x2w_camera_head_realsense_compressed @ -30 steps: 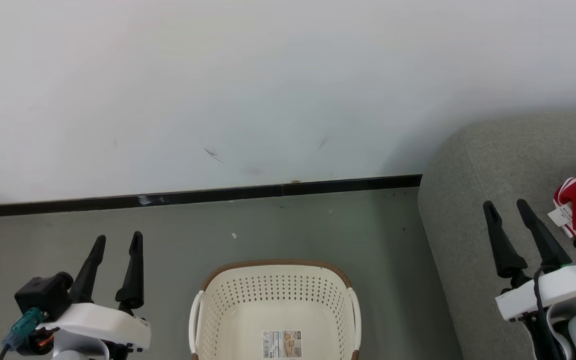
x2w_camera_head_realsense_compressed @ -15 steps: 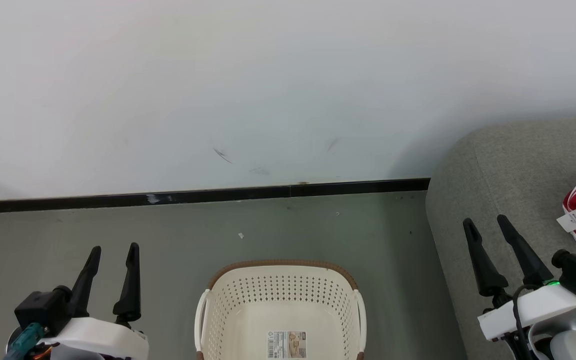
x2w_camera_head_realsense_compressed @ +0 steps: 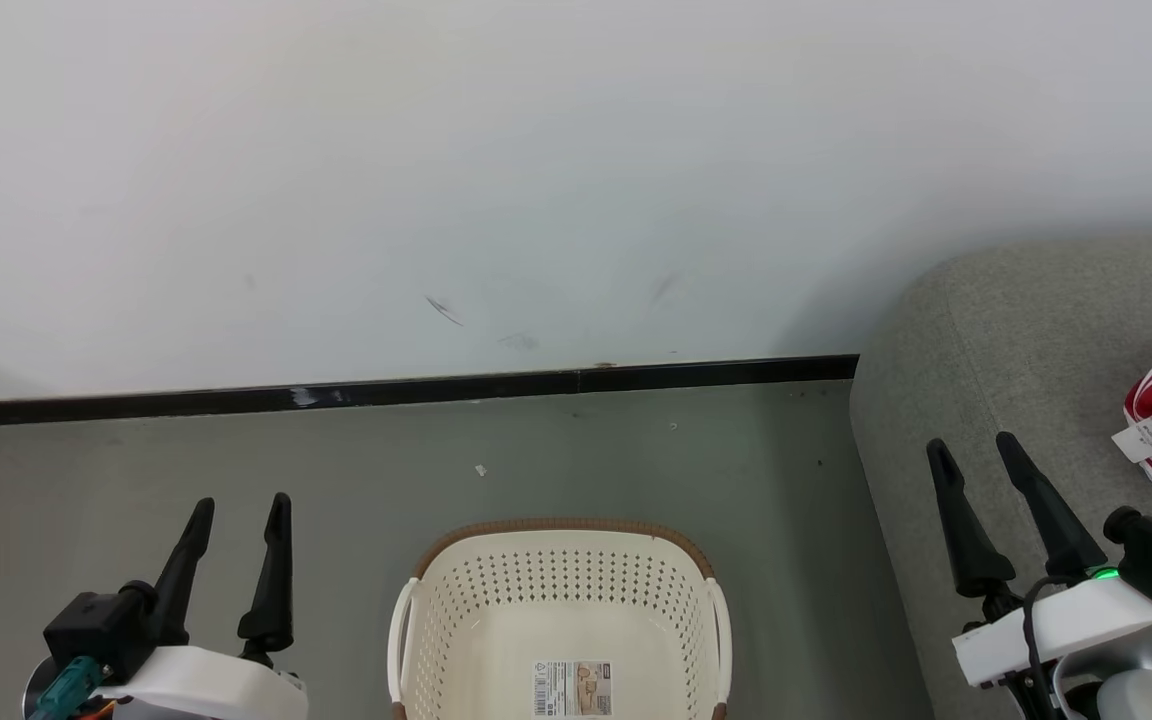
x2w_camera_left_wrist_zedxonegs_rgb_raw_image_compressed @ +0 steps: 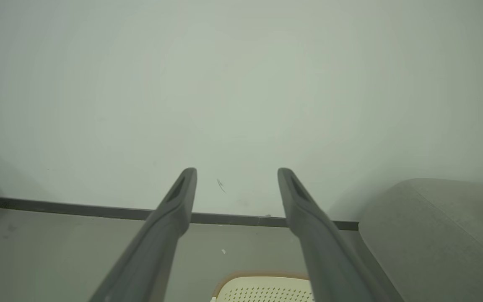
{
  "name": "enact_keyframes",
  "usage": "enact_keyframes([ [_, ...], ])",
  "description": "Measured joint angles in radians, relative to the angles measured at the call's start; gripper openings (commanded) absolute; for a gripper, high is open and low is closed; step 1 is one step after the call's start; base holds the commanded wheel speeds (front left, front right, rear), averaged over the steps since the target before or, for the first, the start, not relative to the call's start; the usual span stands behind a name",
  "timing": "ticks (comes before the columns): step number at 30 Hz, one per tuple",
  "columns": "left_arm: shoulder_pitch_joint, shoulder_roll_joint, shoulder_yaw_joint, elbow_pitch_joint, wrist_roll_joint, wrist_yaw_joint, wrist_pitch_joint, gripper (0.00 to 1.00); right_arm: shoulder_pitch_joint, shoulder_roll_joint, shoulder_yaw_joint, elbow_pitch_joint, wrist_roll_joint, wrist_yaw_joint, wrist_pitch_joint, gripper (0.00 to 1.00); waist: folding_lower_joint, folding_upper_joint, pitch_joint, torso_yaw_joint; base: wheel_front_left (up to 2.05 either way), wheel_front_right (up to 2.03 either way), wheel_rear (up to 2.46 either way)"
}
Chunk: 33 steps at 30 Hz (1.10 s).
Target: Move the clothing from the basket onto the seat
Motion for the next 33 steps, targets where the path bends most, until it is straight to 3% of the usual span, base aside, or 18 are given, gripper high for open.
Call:
enact_keyframes([
  [33, 0.020, -0.060, 0.076, 0.011, 0.068, -0.072, 0.000, 1.00, 0.019, 0.016, -0.014, -0.013, -0.016, 0.000, 0.000, 1.00, 0.0000, 0.0000, -0.002, -0.001, 0.00, 0.00, 0.00],
])
